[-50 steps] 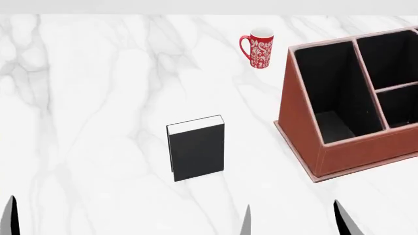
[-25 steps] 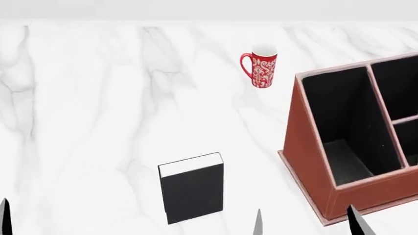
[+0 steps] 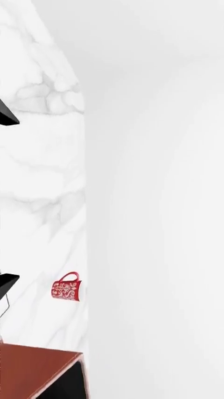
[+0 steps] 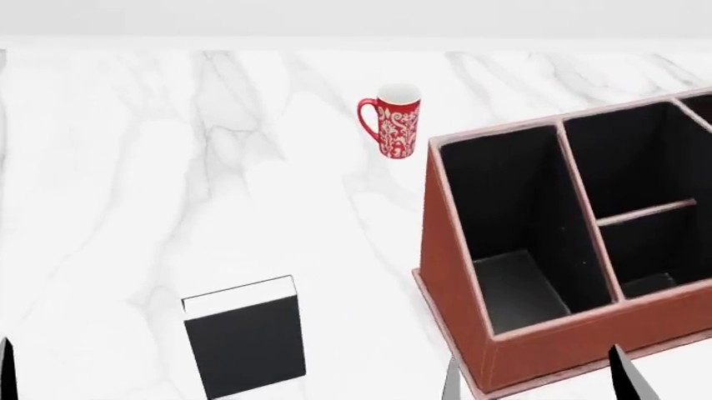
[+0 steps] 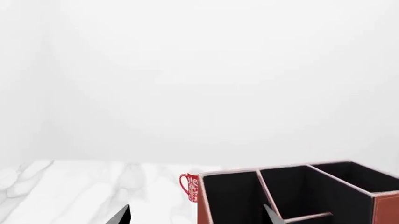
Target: Pick up the book and place it in the left compartment of the caddy.
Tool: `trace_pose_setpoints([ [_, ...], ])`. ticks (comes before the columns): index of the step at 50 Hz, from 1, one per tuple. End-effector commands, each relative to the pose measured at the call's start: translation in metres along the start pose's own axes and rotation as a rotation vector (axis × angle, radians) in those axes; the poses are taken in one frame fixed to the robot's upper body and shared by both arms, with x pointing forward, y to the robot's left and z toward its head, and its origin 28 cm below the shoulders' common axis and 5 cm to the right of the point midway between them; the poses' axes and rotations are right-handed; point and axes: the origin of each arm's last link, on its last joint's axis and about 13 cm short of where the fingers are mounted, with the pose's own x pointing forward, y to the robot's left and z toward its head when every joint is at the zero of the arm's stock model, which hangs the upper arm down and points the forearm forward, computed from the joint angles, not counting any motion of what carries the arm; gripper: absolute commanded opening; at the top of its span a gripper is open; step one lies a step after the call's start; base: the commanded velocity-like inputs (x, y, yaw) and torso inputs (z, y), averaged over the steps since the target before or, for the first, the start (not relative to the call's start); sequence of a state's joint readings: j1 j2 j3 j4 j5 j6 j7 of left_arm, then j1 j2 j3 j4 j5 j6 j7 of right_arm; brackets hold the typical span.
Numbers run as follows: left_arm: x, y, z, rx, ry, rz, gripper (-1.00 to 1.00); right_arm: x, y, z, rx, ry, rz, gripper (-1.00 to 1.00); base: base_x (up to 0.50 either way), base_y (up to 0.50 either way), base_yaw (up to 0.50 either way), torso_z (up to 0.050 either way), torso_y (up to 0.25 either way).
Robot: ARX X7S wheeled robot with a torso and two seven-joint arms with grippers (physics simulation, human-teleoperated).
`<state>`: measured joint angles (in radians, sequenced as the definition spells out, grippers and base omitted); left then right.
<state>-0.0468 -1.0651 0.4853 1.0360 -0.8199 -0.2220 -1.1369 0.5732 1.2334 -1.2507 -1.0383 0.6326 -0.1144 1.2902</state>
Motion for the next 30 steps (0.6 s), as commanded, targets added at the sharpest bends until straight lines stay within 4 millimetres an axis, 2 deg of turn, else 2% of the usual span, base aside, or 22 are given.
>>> trace_pose_setpoints([
  [1,-0.0002,0.0061,0.0067,-0.007,-0.032,0.022,1.00,0.0008,-0.0010,0.0008,0.000,-0.016,-0.018,1.00,0.00,0.00,0.00,0.000,0.000],
  [13,-0.0003,0.0060,0.0069,-0.010,-0.026,0.014,1.00,0.0013,-0.0013,0.0002,0.000,0.000,-0.016,1.00,0.00,0.00,0.00,0.000,0.000],
  [16,-0.0005,0.0063,0.0072,-0.010,-0.027,0.015,1.00,0.0000,-0.0017,0.0014,-0.003,-0.040,-0.001,1.00,0.07,0.00,0.00,0.000,0.000],
  [30,-0.0011,0.0073,0.0087,-0.013,-0.033,0.018,1.00,0.0000,-0.0008,-0.0004,-0.017,-0.025,-0.007,1.00,0.50,0.00,0.00,0.000,0.001],
])
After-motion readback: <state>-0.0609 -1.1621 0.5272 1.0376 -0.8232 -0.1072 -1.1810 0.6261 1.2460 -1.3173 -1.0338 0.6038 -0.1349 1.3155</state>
